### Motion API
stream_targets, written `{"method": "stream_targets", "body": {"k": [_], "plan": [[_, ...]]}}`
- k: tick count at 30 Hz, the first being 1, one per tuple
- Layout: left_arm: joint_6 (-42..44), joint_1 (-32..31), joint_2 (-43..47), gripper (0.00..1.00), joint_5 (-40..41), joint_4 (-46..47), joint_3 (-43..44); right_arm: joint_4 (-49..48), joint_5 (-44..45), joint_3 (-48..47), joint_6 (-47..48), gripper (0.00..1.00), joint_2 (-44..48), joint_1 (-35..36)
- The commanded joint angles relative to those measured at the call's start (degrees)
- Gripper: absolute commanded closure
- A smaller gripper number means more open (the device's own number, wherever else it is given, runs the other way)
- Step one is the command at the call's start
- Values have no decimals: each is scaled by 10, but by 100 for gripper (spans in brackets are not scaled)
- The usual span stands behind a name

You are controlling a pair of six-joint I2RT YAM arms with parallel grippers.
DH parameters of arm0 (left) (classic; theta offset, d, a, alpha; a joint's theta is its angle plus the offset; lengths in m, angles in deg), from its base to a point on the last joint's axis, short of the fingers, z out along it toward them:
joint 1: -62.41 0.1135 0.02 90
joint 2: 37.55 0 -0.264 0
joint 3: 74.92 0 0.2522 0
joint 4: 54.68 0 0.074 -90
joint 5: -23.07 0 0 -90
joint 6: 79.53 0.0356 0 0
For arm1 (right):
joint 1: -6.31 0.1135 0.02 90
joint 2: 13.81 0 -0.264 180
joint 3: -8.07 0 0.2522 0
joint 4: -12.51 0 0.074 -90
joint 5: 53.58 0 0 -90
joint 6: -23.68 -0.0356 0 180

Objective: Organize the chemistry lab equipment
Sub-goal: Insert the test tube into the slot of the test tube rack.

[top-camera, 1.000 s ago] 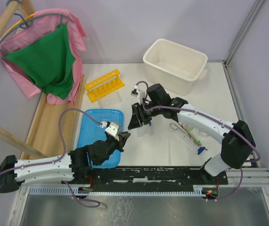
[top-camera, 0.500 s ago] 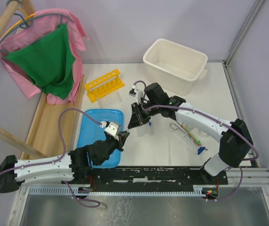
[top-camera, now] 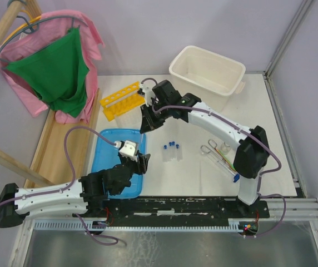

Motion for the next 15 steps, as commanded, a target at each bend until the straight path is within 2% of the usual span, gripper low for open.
{"method": "stream_targets", "body": {"k": [1,4,8,10,11,13,15], "plan": [[-69,-3,-16,35,83,-48,52,50,47,-137,37,99,-69,-6],[-109,-2,-31,27,126,-90,78,86,66,-232,51,99,-125,-12],[-151,22,-58,28,164,-149,129,144,154,-382,78,99,-205,-20],[-145,76,-76,28,137,-182,173,155,198,-440,86,99,-236,-27],[-128,122,-87,29,112,-181,196,148,214,-455,87,99,-244,-33],[-97,211,-109,29,37,-174,223,118,229,-462,84,99,-250,-47],[-100,287,-143,29,-37,-174,250,88,250,-462,89,99,-250,-58]]}}
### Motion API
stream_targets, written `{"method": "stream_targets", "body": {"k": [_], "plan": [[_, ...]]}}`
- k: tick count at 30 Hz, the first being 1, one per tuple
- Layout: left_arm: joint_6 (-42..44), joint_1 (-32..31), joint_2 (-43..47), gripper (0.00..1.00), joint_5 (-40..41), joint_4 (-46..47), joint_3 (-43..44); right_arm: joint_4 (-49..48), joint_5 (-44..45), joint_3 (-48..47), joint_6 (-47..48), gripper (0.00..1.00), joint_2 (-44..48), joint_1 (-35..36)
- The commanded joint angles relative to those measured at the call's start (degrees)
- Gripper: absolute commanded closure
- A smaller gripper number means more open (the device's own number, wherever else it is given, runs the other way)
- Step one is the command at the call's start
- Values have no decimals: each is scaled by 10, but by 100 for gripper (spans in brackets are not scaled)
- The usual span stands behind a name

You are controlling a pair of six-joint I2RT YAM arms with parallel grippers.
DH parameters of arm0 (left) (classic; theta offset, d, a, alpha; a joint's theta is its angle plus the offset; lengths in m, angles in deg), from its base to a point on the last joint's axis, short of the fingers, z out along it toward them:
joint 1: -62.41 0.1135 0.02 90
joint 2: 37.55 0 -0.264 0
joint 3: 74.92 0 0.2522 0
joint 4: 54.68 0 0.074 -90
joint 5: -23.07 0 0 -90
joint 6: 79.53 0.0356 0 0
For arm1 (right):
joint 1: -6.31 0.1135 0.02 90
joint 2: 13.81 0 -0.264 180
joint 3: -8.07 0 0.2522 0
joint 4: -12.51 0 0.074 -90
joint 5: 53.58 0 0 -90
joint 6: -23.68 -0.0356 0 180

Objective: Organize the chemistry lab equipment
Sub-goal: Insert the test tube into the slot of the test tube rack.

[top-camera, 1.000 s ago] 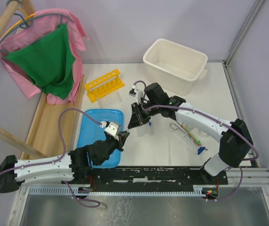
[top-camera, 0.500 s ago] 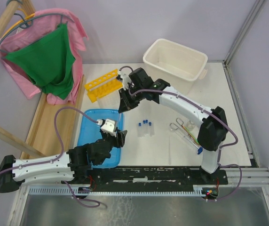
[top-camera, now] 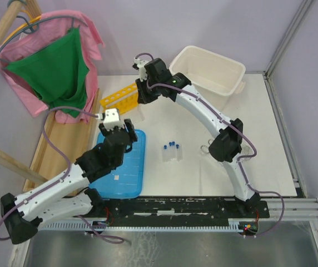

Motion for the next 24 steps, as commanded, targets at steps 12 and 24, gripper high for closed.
{"method": "stream_targets", "body": {"k": [12,24], "plan": [[-100,369,-219,30,-279,-27,157,-136,151,-59,116,99,-57,-35],[-128,456,-221,31,-245,-54,173,-183,110,-100,156,99,-113,-7]]}}
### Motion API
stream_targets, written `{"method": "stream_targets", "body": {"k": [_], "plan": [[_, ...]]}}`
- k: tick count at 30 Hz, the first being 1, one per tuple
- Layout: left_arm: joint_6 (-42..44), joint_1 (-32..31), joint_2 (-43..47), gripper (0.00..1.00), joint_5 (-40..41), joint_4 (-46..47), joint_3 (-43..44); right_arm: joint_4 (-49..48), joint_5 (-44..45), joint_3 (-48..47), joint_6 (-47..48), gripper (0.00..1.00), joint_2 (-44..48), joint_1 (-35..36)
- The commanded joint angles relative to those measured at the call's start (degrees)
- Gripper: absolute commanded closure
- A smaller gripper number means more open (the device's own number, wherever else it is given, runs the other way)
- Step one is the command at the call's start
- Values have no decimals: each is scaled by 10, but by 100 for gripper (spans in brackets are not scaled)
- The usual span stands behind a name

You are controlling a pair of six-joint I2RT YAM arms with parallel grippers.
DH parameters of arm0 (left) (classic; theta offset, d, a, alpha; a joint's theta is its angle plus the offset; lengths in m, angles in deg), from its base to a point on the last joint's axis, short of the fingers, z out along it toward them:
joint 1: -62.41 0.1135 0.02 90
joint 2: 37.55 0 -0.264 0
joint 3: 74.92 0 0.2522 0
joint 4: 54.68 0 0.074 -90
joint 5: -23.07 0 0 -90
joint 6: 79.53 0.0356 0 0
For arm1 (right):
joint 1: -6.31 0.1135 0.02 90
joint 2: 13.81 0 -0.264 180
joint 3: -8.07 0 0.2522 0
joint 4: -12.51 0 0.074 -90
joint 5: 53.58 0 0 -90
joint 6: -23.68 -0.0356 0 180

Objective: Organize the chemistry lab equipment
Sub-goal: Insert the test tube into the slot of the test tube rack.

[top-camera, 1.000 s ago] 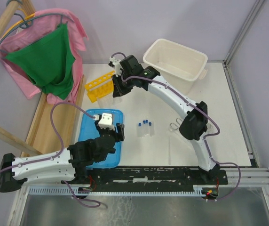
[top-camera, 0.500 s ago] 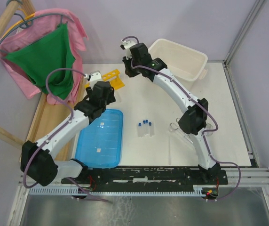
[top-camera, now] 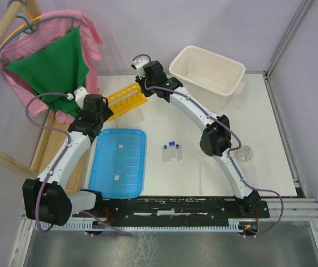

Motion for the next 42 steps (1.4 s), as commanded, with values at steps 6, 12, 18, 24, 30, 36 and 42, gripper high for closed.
{"method": "stream_targets", "body": {"k": [6,12,18,24,30,36,42], "plan": [[-71,23,-10,31,84,-6,16,-43,-22,-31,48,99,12,55],[-81,50,8,30,101,15,1,-70,-50,-37,50,99,-9,63],[-74,51,21,30,92,23,-3,-102,-84,-87,47,99,-51,63],[-79,51,23,30,81,30,-11,-127,-90,-108,50,99,-86,67],[-81,51,19,30,77,39,-15,-146,-104,-110,55,99,-103,68],[-82,51,21,30,61,44,-23,-156,-112,-117,63,99,-117,74],[-83,51,18,30,55,51,-27,-169,-122,-118,69,99,-119,76]]}}
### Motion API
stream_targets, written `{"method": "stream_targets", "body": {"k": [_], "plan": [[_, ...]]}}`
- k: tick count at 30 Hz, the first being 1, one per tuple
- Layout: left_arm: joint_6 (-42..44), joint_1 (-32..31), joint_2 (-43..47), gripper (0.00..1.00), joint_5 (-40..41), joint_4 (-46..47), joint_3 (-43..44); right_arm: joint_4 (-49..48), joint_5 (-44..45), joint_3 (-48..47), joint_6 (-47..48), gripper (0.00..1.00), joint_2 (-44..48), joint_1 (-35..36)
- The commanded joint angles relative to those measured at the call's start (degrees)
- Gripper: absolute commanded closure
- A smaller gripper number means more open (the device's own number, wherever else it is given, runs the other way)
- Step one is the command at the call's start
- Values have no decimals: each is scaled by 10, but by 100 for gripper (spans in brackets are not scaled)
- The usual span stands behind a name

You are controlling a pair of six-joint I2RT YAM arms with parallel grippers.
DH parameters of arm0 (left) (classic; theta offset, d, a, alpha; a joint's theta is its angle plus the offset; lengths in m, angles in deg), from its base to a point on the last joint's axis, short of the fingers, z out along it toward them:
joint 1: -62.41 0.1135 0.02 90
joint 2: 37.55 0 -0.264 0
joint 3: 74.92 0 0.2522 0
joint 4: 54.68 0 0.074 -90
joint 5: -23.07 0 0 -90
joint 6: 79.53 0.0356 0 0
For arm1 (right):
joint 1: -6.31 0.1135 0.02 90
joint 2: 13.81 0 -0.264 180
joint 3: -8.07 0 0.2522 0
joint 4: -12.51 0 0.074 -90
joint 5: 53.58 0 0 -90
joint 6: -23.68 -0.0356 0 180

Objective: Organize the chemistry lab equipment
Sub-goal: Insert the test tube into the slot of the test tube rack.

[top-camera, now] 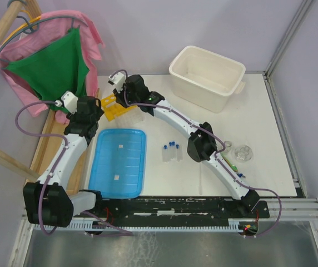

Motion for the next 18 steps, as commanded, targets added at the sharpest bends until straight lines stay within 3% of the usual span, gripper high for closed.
{"method": "stream_targets", "body": {"k": [1,18], "plan": [[-22,1,8,31,-1,30,-3,-44,-17,-33,12,99,-1,4],[-24,1,1,31,-19,42,-12,-72,-8,-35,27,99,-28,1]]}}
